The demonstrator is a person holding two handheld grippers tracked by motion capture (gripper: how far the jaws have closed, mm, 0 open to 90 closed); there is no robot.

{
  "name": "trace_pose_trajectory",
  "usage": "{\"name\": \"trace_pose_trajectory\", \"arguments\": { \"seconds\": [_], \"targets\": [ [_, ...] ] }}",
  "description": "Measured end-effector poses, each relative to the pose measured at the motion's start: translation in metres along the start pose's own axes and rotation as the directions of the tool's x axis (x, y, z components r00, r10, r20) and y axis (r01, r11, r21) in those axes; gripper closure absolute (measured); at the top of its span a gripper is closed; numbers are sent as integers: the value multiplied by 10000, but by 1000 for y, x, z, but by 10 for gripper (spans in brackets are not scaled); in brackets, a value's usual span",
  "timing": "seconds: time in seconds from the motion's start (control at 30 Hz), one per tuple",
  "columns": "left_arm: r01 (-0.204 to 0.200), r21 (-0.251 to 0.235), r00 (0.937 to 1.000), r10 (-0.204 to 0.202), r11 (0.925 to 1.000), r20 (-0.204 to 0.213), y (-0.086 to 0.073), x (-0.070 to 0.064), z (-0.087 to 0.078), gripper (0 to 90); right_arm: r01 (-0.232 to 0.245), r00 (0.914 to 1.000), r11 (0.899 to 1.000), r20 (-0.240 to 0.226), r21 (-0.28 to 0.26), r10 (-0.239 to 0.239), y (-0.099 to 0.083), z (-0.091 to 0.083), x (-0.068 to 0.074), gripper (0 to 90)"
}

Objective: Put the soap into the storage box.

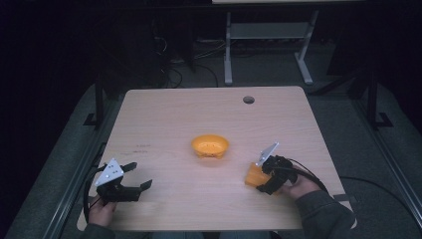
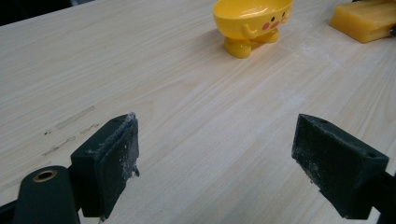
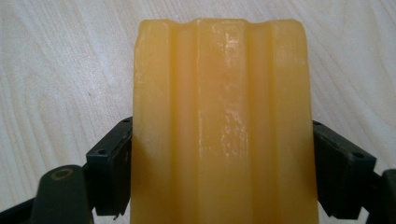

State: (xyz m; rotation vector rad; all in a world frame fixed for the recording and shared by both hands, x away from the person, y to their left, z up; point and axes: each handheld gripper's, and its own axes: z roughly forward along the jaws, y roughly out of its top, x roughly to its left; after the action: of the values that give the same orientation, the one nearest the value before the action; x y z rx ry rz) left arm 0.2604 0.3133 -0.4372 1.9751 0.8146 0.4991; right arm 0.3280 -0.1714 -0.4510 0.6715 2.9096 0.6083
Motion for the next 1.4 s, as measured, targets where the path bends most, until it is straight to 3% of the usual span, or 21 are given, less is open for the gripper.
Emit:
{"name": "trace_pose_trajectory", "arguments": {
  "seconds": [0.37, 0.63, 1.1, 1.4],
  "targets": [
    [18, -66, 10000, -18, 10000, -13, 0, 1, -1, 143, -37, 9997, 10000, -242, 23, 38, 0, -1, -2, 207],
    [40, -111, 10000, -40, 9999, -13, 0, 1, -1, 143, 3, 9998, 9994, -209, -342, -11, 3, -11, -2, 207],
    [74, -151, 10000, -75, 9999, -3, 0, 1, -2, 143, 290, 9992, 9965, -250, -781, -310, 20, -28, -8, 207],
    [125, -208, 9999, -126, 9997, -25, 0, 1, -2, 143, 410, 9986, 9959, -309, -808, -436, 32, -31, -12, 207]
  ]
}}
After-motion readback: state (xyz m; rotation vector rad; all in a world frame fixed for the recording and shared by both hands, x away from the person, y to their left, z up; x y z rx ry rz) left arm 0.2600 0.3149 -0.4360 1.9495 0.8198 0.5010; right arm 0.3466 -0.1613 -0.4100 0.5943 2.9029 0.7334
